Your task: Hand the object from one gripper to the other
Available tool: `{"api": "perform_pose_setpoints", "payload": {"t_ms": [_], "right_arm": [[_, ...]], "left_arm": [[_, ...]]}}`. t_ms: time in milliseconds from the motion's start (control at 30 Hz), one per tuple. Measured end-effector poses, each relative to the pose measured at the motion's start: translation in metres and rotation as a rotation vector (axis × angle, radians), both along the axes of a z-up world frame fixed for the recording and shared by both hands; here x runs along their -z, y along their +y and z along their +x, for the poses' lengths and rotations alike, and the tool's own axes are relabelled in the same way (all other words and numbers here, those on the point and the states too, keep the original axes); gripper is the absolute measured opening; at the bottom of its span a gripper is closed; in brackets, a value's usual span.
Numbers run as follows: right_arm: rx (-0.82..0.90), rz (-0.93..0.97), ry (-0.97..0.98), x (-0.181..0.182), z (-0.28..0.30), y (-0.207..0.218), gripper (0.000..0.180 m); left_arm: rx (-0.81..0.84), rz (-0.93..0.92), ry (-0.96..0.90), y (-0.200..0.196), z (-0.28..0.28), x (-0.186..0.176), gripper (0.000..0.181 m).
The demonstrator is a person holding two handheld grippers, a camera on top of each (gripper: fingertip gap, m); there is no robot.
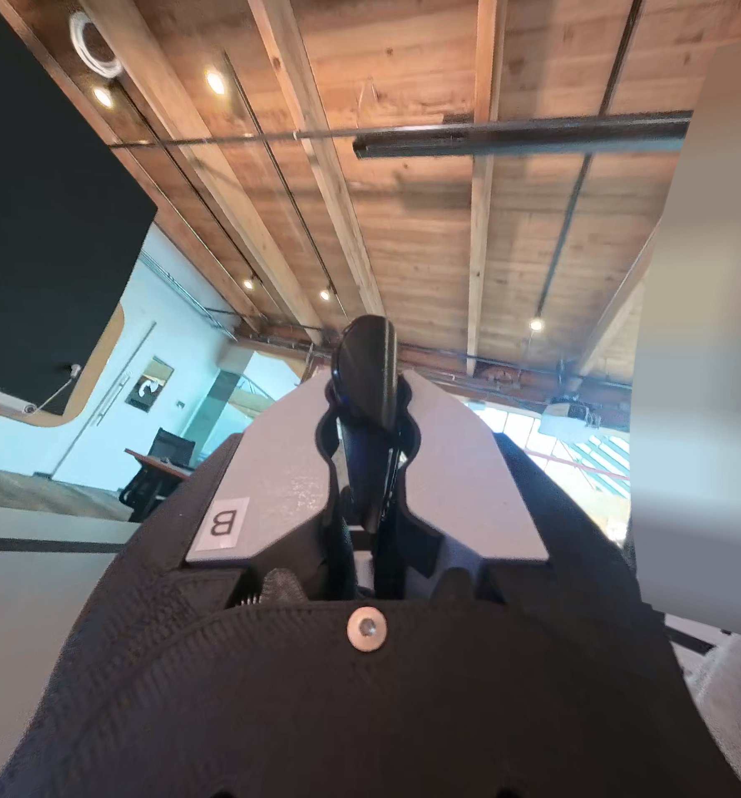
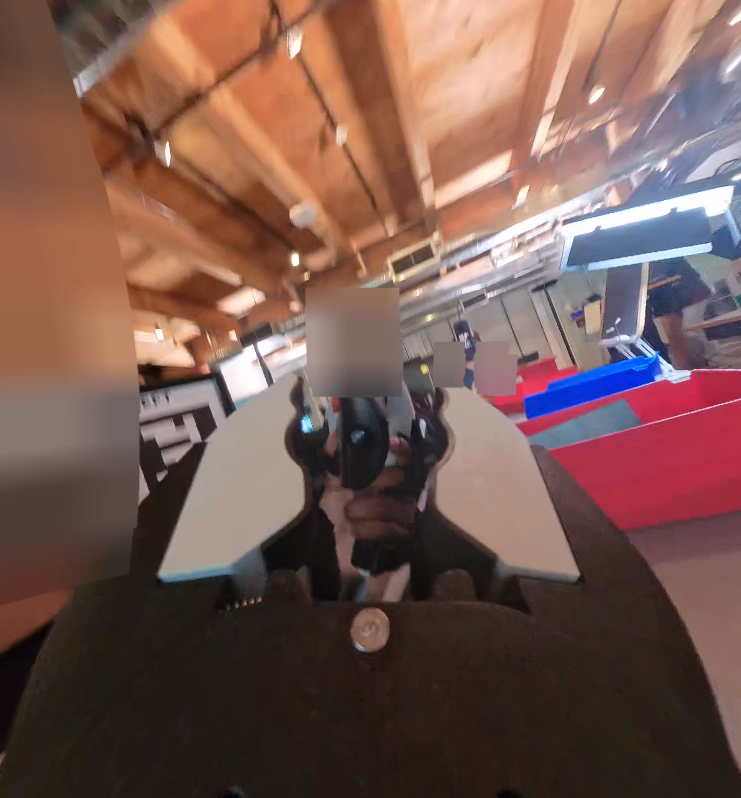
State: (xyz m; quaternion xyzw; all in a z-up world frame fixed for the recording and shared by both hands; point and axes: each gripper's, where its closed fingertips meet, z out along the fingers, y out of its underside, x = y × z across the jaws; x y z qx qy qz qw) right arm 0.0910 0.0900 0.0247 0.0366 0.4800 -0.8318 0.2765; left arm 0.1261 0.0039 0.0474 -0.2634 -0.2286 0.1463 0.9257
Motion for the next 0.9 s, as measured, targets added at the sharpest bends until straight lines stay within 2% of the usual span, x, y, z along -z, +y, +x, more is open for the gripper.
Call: {"api": "perform_pose_setpoints", "payload": {"t_ms": [100,167,200,233,367,433,500,567,667,733,800,867,900], "right_arm": [[-0.063,-0.048,-0.144,0.001,-0.005,-0.003,0.056],[-0.132,0.040,-0.130,0.009,0.004,-0.011,0.054],[-0.147,0.081,-0.106,0.013,0.008,-0.013,0.044],[-0.142,0.105,-0.076,0.015,0.010,-0.014,0.026],[-0.091,0.132,0.016,0.013,0.008,-0.005,0.024],[-0.112,0.161,0.040,0.012,0.009,-0.001,0.024],[-0.097,0.189,0.072,0.013,0.008,0.002,0.025],[-0.059,0.195,0.093,0.012,0.006,0.002,0.025],[-0.032,0.080,0.048,0.002,0.006,-0.001,0.027],[0.017,-0.039,-0.043,-0.004,-0.002,-0.003,0.057],[-0.008,-0.058,-0.112,0.000,-0.003,-0.006,0.051],[-0.038,-0.064,-0.125,0.001,-0.003,-0.006,0.025],[-0.021,-0.085,-0.121,-0.001,-0.005,-0.003,0.024]], "left_arm": [[-0.035,0.048,0.007,0.005,-0.002,0.003,0.023],[-0.043,0.072,0.008,0.007,-0.003,0.006,0.023],[-0.043,0.074,0.010,0.007,-0.003,0.006,0.023],[-0.037,0.063,0.008,0.009,-0.003,0.008,0.024],[0.085,-0.061,0.014,0.024,0.005,0.018,0.026],[0.195,-0.160,-0.026,0.033,0.008,0.030,0.037],[0.276,-0.270,-0.102,0.041,0.008,0.045,0.029],[0.179,-0.325,-0.106,0.040,0.004,0.050,0.025],[0.105,-0.166,-0.064,0.030,0.002,0.037,0.028],[0.080,-0.053,-0.047,0.023,-0.001,0.033,0.024],[0.064,0.003,-0.054,0.024,-0.005,0.035,0.024],[0.068,-0.028,-0.073,0.036,-0.007,0.041,0.024],[0.077,-0.062,-0.080,0.043,-0.008,0.045,0.025]]}}
